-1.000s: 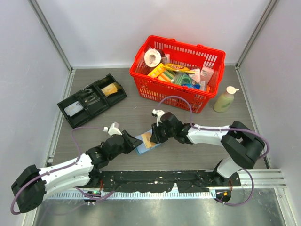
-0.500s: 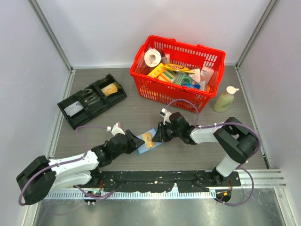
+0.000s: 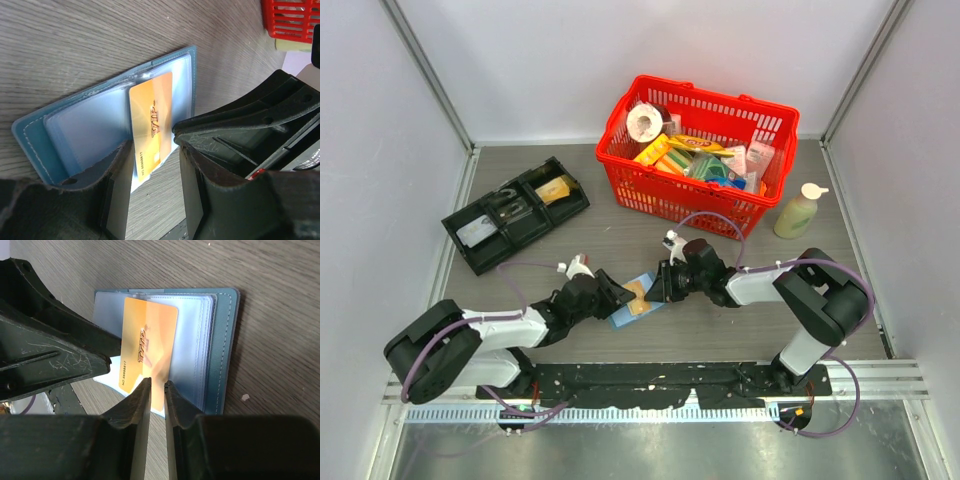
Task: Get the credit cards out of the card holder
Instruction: Remove the credit card from the card holder.
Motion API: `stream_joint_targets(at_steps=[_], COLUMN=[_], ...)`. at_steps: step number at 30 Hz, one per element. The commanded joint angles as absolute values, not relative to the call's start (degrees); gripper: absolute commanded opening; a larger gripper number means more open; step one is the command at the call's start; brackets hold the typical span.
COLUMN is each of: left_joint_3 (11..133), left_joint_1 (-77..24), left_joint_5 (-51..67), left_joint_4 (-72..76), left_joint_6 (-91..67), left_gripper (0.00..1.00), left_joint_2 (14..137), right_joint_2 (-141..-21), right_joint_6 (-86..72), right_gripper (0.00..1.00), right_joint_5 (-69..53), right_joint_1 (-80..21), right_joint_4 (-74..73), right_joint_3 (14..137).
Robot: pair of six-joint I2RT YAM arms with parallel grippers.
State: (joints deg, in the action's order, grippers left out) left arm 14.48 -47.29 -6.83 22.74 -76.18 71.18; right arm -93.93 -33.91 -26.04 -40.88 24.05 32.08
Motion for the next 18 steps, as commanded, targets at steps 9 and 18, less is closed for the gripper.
stream_joint_targets(at_steps=[9, 18], left_joint_3=[15.1, 13.1], left_joint_1=[-47.1, -47.1], left_joint_5=[-3.5, -3.9], left_joint_4=[31.2, 32.6], left_joint_6=[-79.3, -80.4], left_gripper=[0.45, 0.53], left_joint_2=[77.2, 80.1], right_joint_2=[-95.8, -96.1], right_joint_6=[-33.5, -33.7], right_gripper=[0.23, 0.22], right_joint_5=[-25.6, -25.6], right_joint_1=[-40.5, -40.4], right_joint_4=[21.2, 21.3], right_joint_3=[30.4, 30.2])
